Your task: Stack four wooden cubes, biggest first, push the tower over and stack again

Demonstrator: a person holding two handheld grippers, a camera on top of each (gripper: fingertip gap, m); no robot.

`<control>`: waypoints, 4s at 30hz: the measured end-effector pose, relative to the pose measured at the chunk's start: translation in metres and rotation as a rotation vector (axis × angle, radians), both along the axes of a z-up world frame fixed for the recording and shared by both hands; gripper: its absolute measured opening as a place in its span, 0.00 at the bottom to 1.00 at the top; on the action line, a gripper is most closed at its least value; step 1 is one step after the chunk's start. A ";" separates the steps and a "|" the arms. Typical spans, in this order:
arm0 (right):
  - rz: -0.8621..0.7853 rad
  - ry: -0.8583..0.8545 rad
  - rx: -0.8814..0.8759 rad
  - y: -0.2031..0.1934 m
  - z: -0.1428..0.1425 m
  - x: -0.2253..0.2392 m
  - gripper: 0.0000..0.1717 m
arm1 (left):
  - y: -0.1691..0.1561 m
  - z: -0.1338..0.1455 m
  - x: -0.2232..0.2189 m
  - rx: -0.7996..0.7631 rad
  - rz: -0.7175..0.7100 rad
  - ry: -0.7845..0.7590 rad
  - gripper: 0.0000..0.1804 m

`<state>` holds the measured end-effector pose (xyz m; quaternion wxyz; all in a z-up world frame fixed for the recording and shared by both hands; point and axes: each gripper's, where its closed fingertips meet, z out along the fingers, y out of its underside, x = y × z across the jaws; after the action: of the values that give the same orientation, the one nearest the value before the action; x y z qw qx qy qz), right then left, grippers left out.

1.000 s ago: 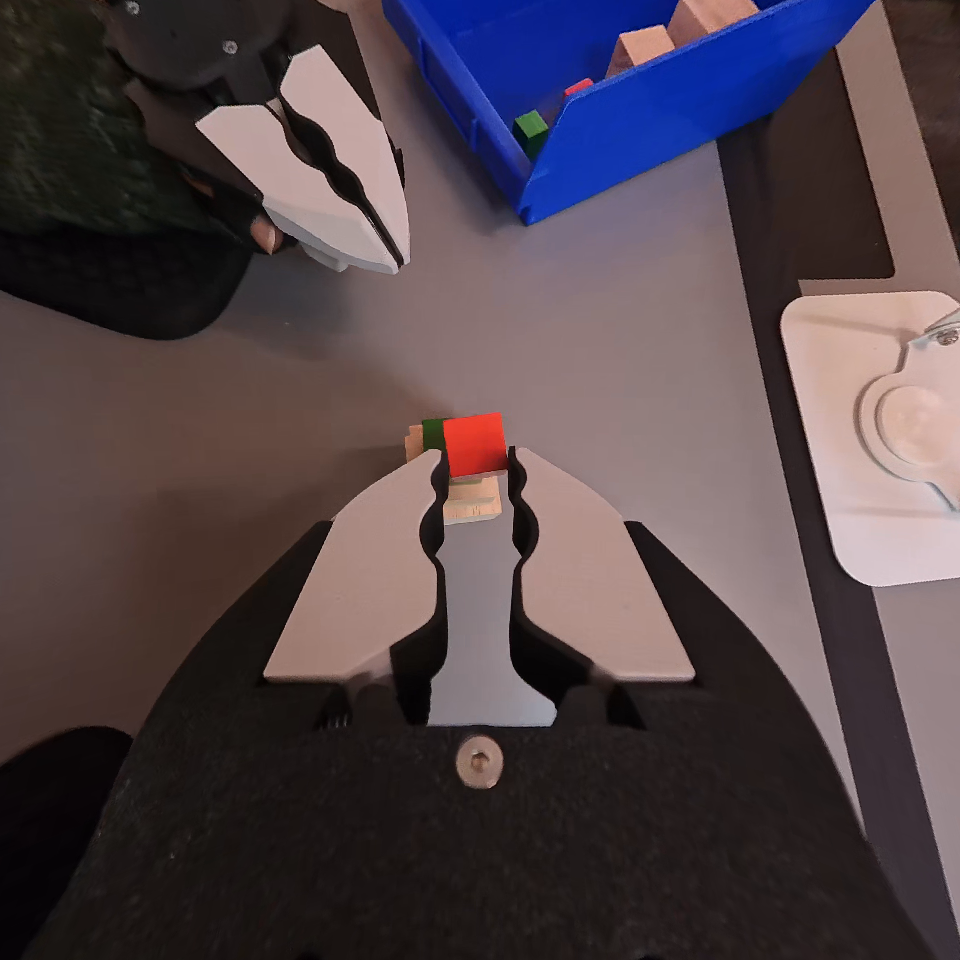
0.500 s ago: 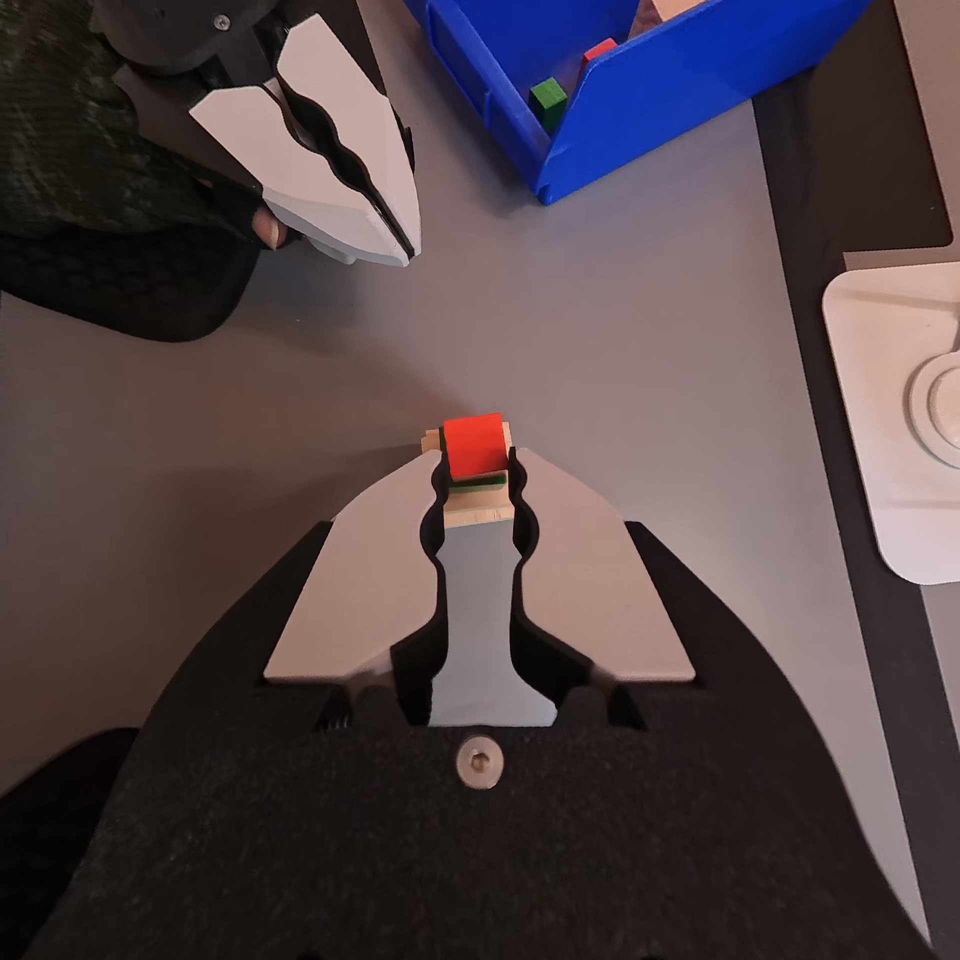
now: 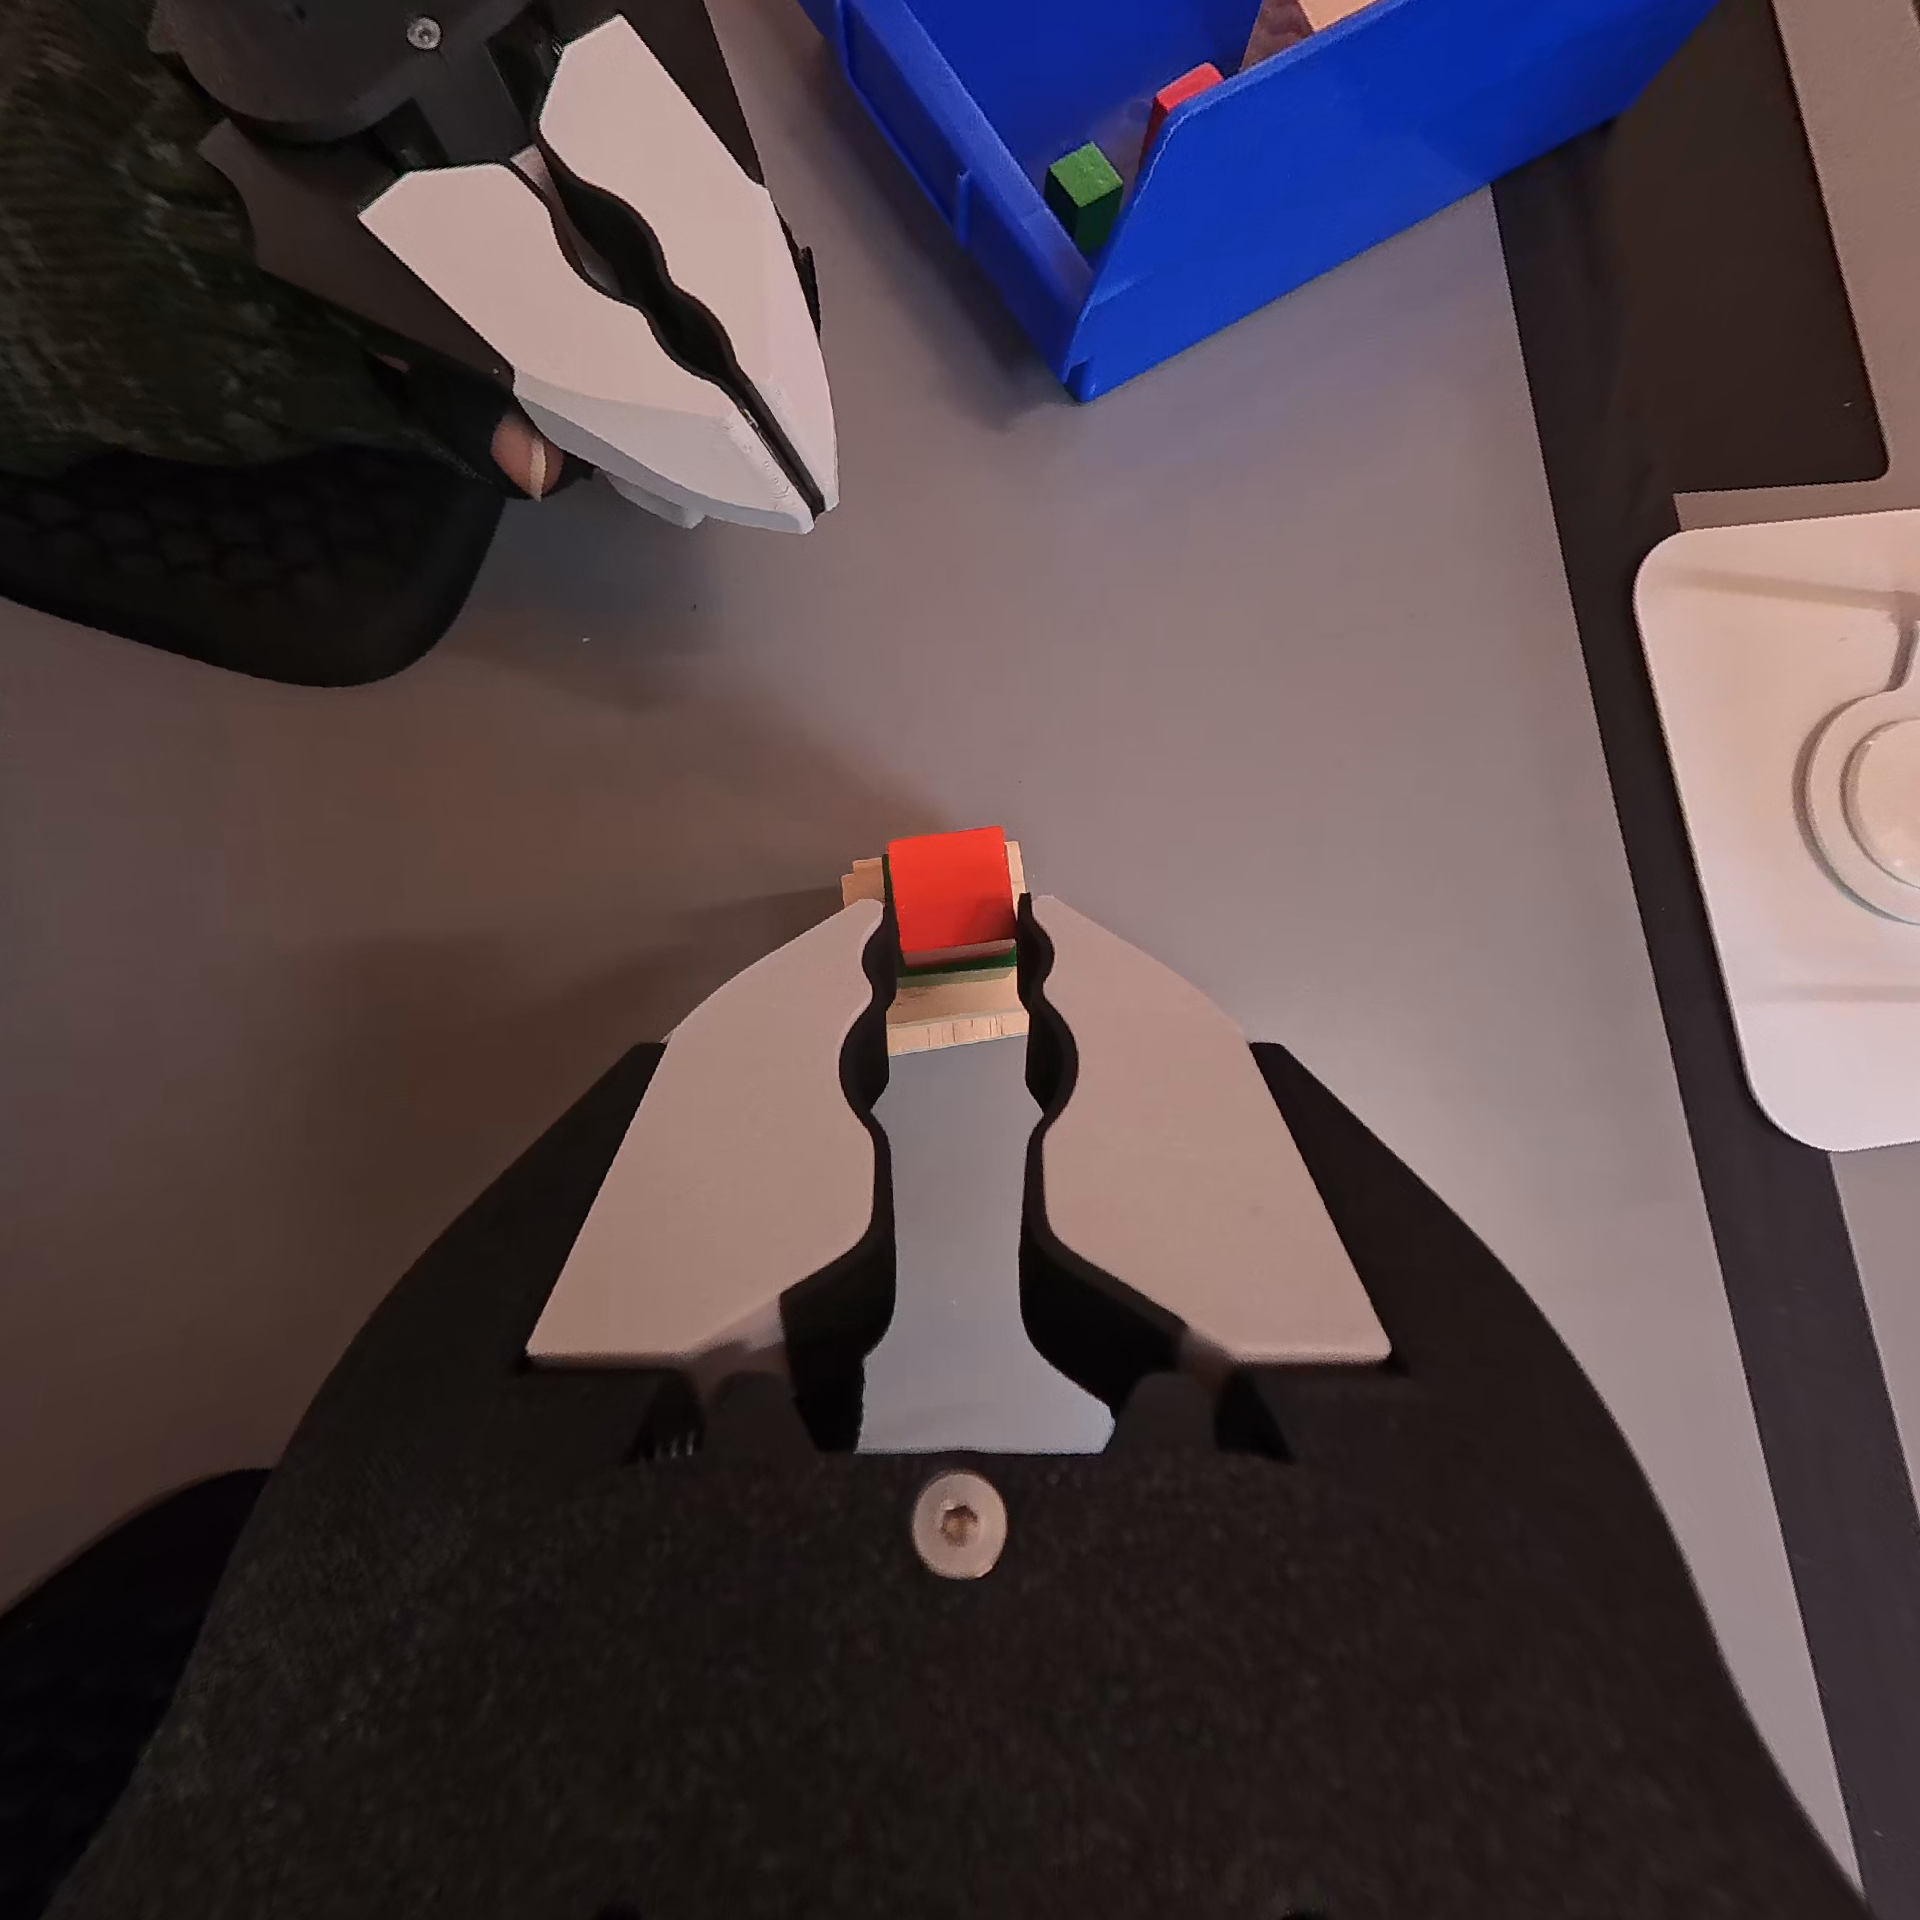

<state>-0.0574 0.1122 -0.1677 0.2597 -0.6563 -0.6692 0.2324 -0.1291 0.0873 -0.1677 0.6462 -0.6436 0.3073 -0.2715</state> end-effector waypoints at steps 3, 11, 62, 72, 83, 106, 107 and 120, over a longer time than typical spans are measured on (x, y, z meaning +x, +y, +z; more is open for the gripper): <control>-0.002 0.001 0.004 0.000 0.000 0.000 0.13 | 0.000 0.000 0.000 0.000 -0.001 0.000 0.00; -0.018 0.060 0.031 0.002 0.011 0.000 0.17 | 0.000 0.001 0.000 0.002 0.001 -0.002 0.00; -0.909 0.772 0.233 0.025 -0.004 0.135 0.00 | 0.031 -0.008 -0.040 -0.031 0.318 0.044 0.00; -0.875 0.719 0.295 0.021 -0.007 0.127 0.00 | 0.035 -0.010 -0.052 -0.101 0.402 0.023 0.00; -0.850 0.685 0.335 0.016 -0.008 0.122 0.00 | 0.035 -0.023 -0.047 -0.120 0.402 0.116 0.00; -0.803 0.604 0.258 0.009 -0.027 0.103 0.00 | 0.033 -0.038 -0.034 -0.123 0.408 0.239 0.00; -0.809 0.592 0.250 0.011 -0.030 0.099 0.00 | 0.033 -0.038 -0.033 -0.125 0.407 0.235 0.00; -0.690 0.331 0.439 0.026 -0.061 -0.017 0.00 | 0.034 -0.025 -0.043 -0.097 0.438 0.189 0.00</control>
<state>-0.0741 0.1380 -0.2289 0.5592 -0.7245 -0.3937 0.0862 -0.1718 0.1212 -0.1925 0.6262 -0.7479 0.2062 -0.0777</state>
